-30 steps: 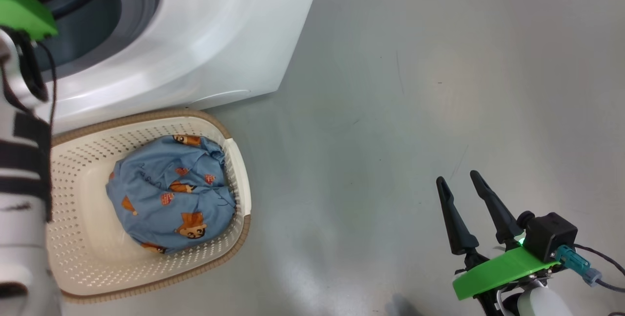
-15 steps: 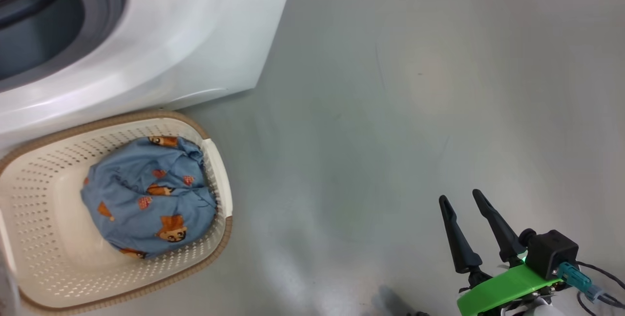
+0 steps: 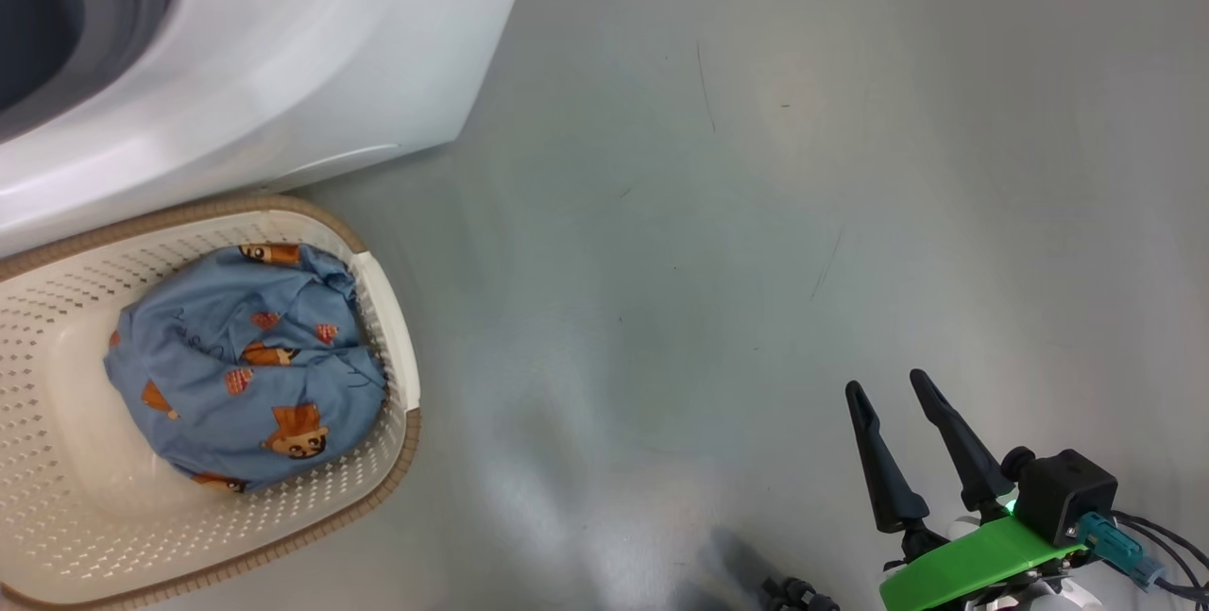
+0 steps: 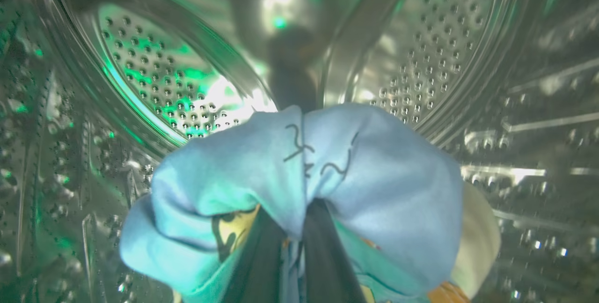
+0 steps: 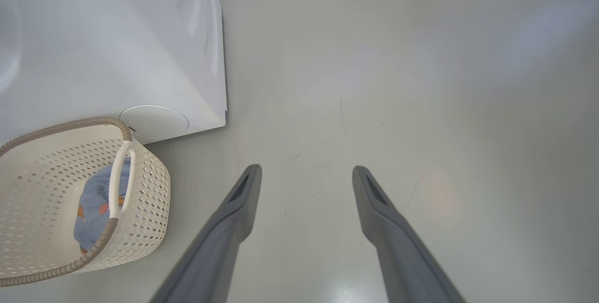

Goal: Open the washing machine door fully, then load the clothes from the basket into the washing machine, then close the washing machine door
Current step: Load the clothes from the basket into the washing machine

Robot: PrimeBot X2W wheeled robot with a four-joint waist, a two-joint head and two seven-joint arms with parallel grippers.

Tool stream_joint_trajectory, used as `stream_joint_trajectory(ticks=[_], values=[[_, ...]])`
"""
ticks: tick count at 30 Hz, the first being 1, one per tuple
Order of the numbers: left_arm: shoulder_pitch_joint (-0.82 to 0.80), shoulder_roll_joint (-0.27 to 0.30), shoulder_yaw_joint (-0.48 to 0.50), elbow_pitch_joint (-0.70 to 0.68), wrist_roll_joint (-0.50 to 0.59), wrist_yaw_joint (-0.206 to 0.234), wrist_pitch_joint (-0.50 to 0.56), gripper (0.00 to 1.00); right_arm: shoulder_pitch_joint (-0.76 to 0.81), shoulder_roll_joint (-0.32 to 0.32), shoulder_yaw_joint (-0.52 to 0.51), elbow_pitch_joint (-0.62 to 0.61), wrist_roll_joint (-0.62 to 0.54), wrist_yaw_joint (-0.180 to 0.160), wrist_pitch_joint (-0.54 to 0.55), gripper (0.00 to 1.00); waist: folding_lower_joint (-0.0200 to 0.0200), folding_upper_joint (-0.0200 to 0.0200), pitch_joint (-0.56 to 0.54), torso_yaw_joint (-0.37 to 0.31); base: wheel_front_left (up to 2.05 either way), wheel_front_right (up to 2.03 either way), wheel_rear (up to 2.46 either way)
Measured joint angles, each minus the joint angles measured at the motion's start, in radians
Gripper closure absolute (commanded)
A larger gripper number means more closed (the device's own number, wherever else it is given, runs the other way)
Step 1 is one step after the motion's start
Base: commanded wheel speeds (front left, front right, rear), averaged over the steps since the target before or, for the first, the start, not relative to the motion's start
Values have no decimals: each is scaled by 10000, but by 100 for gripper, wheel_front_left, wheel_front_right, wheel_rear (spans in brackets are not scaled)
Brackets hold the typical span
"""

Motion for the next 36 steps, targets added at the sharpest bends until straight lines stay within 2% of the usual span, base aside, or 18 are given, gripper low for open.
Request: stream_joint_trajectory(ticks=[2,3,4,7,8,9,19,22,29,36], values=[[-21,6,-73,614,81,35,0,100,12,2,8,0,0,0,0,0,0,0,-40,4,0,0,0],[-51,2,-150,1248,88,67,2,96,29,-2,6,6,0,0,0,0,0,0,-99,13,0,0,0],[-122,4,-190,1570,123,98,10,78,31,-2,6,8,0,0,0,0,0,0,-133,18,0,0,0],[-488,0,-337,2339,234,211,174,46,57,-6,2,19,0,0,0,0,0,0,-255,34,0,0,0],[-640,-8,-384,2539,263,242,265,9,58,-6,2,21,0,0,0,0,0,0,-290,42,0,0,0],[-788,-29,-420,2723,263,242,362,0,58,-6,2,21,2,0,0,0,0,1,-318,51,0,0,0],[-1180,-180,-706,3730,349,512,936,0,69,-4,-15,90,84,0,0,0,0,0,-490,139,0,0,0],[-1179,-422,-709,3827,345,598,995,0,70,-4,-40,100,84,0,0,0,0,0,-596,220,0,0,0],[-1040,-878,-403,3893,-161,771,391,0,70,-15,-42,128,84,0,0,0,0,0,-908,500,0,0,0],[-216,-1225,-267,3883,-485,752,88,0,198,-136,-48,217,84,0,0,0,0,0,-1429,807,0,0,0]])
